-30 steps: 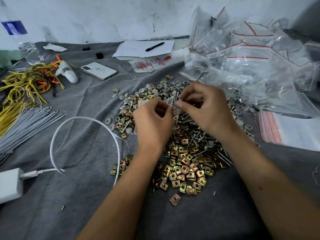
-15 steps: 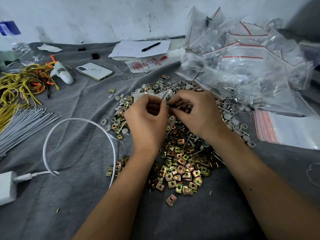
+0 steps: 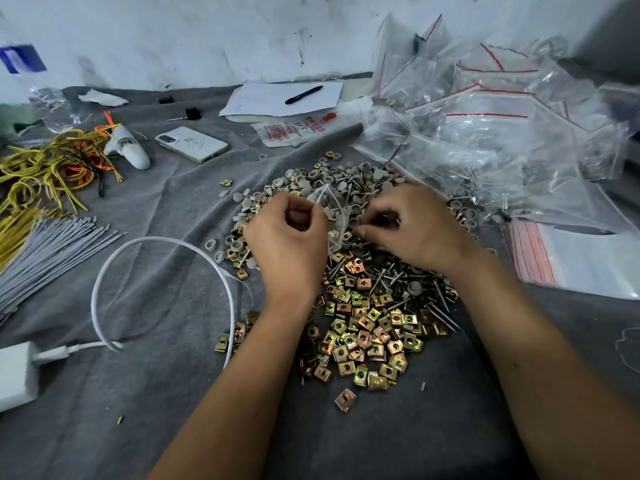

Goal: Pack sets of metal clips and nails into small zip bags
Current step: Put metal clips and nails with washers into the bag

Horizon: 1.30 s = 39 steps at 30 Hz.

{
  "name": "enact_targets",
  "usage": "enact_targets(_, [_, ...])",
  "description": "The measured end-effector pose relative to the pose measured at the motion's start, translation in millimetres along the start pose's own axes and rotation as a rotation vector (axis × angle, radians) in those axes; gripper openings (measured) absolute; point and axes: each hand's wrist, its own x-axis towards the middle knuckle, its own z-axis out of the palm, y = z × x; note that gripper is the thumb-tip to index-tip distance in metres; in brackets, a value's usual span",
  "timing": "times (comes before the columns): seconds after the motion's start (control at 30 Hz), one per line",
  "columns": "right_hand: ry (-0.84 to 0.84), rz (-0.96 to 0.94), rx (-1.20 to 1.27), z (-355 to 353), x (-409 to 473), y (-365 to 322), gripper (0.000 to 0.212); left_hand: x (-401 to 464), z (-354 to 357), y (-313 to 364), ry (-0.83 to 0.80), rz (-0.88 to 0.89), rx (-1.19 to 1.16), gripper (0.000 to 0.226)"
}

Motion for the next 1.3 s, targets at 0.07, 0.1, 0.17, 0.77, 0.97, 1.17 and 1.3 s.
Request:
enact_targets(0.07, [-0.148,0.012,-0.057,-2.7,0.2,5.3,0.022,0.2,-0.2,-1.2,-0.004,-0.005,0.001,0.017])
enact_targets(0.1, [-0.201,0.021,-0.035,-4.4,0.3,7.0,0.020,0.0,-0.2,-1.5,-0.011,-0.012,-0.001,0.018])
enact_targets(0.17, [-0.240,0.020,-0.003,-5.7,0.2,8.6,0.014,-0.2,-0.1,-1.7,-0.029,-0.028,-0.004,0.020])
enact_targets(0.77, [0.297,-0.050,0.347,14.5,0.4,-22.4,0.017,-1.1,0.9,-0.3,-0.135,-0.013,-0.037,0.013])
enact_targets(0.97, [0.284,-0.029,0.327,18.2,1.2,-23.1,0.015,-1.7,0.5,1.7,-0.122,-0.007,-0.043,0.013])
enact_targets(1.17, [0.319,-0.040,0.288,10.3,0.5,-21.6,0.011,0.0,-0.1,0.9,-0.090,-0.071,-0.059,0.016])
enact_targets(1.3, [0.287,-0.024,0.315,6.0,-1.0,-16.2,0.017,0.4,0.5,-0.5,-0.041,-0.121,-0.074,0.014])
